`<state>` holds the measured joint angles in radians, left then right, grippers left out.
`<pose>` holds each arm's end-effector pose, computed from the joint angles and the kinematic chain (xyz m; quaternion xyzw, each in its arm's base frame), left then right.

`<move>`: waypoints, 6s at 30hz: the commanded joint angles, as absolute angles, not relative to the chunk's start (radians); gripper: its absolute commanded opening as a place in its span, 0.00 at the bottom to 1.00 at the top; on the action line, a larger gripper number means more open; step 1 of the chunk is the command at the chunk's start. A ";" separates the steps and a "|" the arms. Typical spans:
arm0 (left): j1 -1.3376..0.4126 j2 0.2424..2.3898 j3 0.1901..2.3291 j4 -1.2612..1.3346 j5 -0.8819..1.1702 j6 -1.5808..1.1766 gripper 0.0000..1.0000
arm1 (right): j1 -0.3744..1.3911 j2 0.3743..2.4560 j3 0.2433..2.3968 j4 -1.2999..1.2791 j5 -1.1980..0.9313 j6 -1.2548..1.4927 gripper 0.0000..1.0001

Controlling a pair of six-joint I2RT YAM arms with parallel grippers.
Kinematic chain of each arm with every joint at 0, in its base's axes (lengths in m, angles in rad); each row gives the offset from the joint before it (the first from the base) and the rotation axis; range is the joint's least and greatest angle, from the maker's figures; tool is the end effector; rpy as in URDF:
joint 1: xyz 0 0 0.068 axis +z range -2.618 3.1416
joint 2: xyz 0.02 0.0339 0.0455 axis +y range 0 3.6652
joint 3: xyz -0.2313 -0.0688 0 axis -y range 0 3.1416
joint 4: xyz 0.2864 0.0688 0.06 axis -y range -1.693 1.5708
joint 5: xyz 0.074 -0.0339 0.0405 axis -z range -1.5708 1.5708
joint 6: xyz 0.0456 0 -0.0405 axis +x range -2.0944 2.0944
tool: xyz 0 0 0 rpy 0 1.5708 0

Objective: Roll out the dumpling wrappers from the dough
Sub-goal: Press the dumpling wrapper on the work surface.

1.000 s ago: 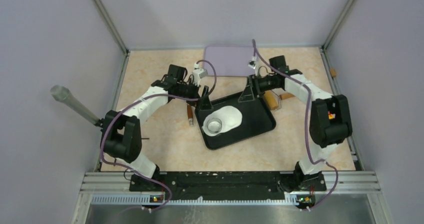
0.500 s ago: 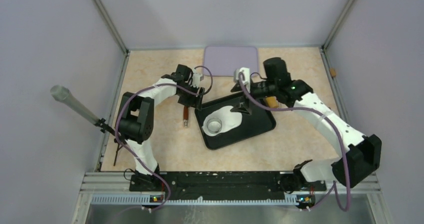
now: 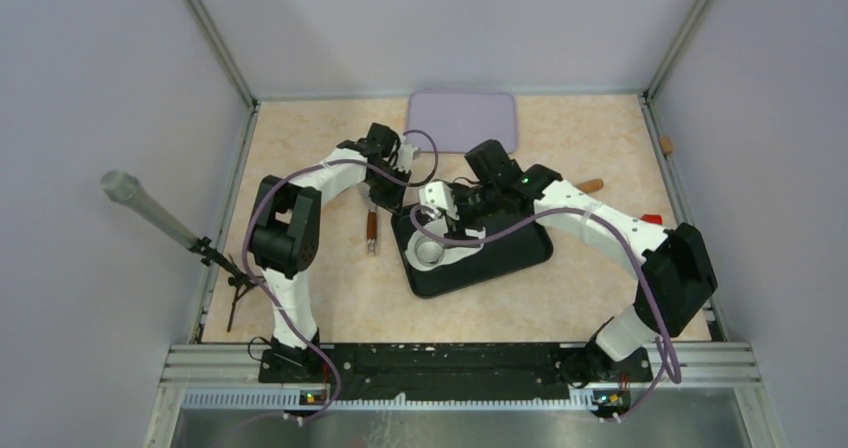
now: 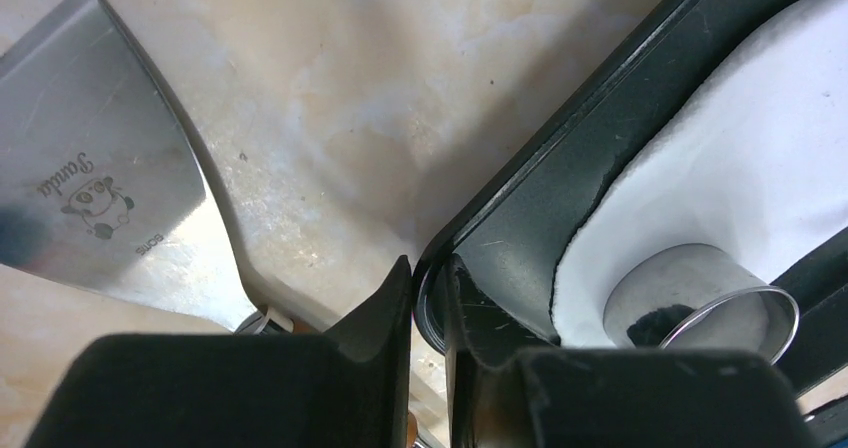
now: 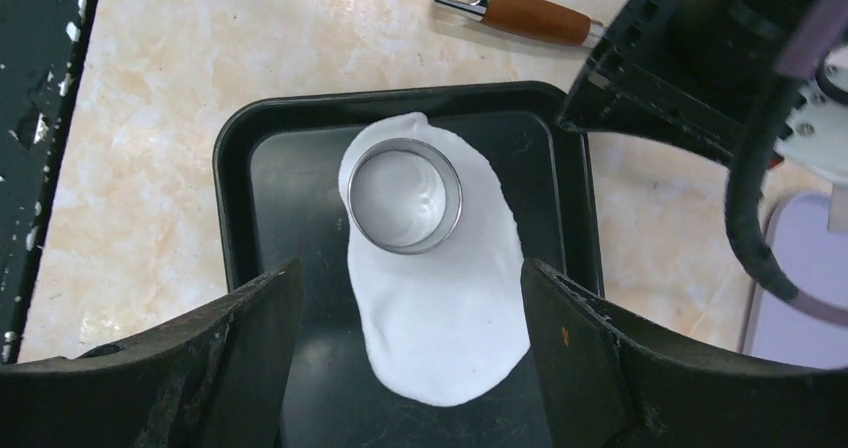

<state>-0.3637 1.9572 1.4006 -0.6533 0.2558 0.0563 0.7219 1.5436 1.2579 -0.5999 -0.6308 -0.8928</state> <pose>0.3919 -0.1615 0.1169 0.2258 0.9495 -0.1513 0.1567 0.2641 0.2683 0.2358 -0.7190 0.5438 0.2638 0.3431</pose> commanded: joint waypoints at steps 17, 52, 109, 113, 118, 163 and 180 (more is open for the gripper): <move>-0.383 2.105 1.570 -0.692 0.393 0.274 0.00 | 0.862 1.791 1.403 -0.633 -0.414 -1.104 0.80; -0.383 2.092 1.537 -0.696 0.444 0.317 0.00 | 0.808 1.896 1.373 -0.568 -0.409 -1.070 0.77; -0.383 2.077 1.528 -0.685 0.417 0.287 0.00 | 0.890 1.892 1.164 -0.395 -0.121 -0.667 0.54; -0.383 2.075 1.528 -0.684 0.411 0.285 0.00 | 0.910 1.908 1.168 -0.402 -0.061 -0.631 0.54; -0.383 2.074 1.528 -0.685 0.411 0.284 0.00 | 0.937 1.918 1.176 -0.424 -0.026 -0.605 0.54; -0.382 2.059 1.524 -0.689 0.423 0.287 0.00 | 0.862 1.896 1.191 -0.431 -0.192 -0.835 0.60; -0.383 2.056 1.525 -0.689 0.419 0.282 0.00 | 0.920 1.844 1.188 -0.405 -0.072 -0.674 0.68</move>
